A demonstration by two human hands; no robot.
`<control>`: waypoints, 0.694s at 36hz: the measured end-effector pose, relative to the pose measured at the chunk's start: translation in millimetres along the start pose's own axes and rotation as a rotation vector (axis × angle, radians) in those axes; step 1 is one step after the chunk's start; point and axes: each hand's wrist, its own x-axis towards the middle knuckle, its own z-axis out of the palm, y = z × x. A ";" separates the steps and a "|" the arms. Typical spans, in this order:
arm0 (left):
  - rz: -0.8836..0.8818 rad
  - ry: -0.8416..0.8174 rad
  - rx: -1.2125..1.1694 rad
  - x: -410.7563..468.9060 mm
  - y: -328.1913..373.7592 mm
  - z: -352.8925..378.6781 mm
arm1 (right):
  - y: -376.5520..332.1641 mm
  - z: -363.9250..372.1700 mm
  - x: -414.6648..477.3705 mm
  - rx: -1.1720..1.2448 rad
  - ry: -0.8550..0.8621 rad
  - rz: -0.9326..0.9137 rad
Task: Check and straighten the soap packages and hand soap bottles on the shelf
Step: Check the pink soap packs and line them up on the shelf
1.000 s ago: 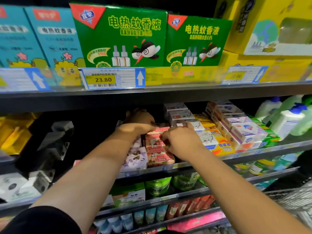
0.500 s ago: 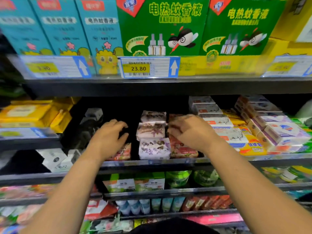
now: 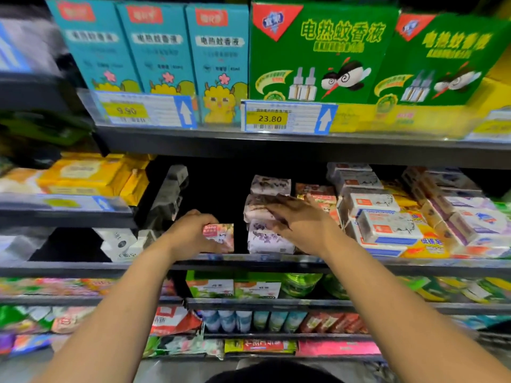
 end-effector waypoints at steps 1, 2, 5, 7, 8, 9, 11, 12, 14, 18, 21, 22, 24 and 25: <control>0.011 0.015 -0.062 -1.7 0.9 1.9 | -0.7 0.2 -0.1 0.000 0.009 0.004; 0.019 0.019 -0.137 -2.2 0.1 3.8 | -1.7 -0.7 -1.0 0.004 0.015 0.010; 0.062 0.170 -0.283 -3.9 4.0 4.0 | 1.1 -0.4 -4.7 -0.034 0.031 0.015; 0.065 0.222 -0.525 -3.5 5.2 0.7 | 6.9 -1.5 -11.7 0.003 0.107 0.037; 0.077 0.237 -0.614 -4.1 4.3 -1.8 | 12.1 -3.2 -15.7 0.021 0.119 0.064; 0.100 0.257 -0.661 -4.3 4.7 -4.3 | 16.3 -7.7 -20.1 0.002 0.118 0.090; 0.122 0.334 -0.702 -3.7 11.0 -9.7 | 26.7 -17.3 -29.7 -0.095 0.080 0.132; 0.111 0.382 -0.711 -3.8 16.8 -13.4 | 31.5 -21.9 -33.6 -0.127 0.075 0.145; 0.091 0.445 -0.745 -4.2 38.4 -19.0 | 43.2 -31.0 -43.1 -0.136 0.100 0.184; 0.131 0.330 -0.776 -2.5 88.0 -16.2 | 62.7 -44.3 -62.2 -0.147 0.245 0.206; 0.185 0.244 -0.663 8.5 132.2 2.6 | 77.9 -50.7 -70.0 -0.175 0.235 0.246; 0.191 0.243 -0.635 14.4 145.8 9.8 | 82.1 -51.9 -71.8 -0.173 0.211 0.277; 0.195 0.231 -0.611 24.8 170.7 24.4 | 90.7 -52.0 -76.7 -0.142 0.172 0.310; 0.198 0.225 -0.576 29.7 181.3 31.0 | 94.4 -51.7 -80.1 -0.106 0.164 0.311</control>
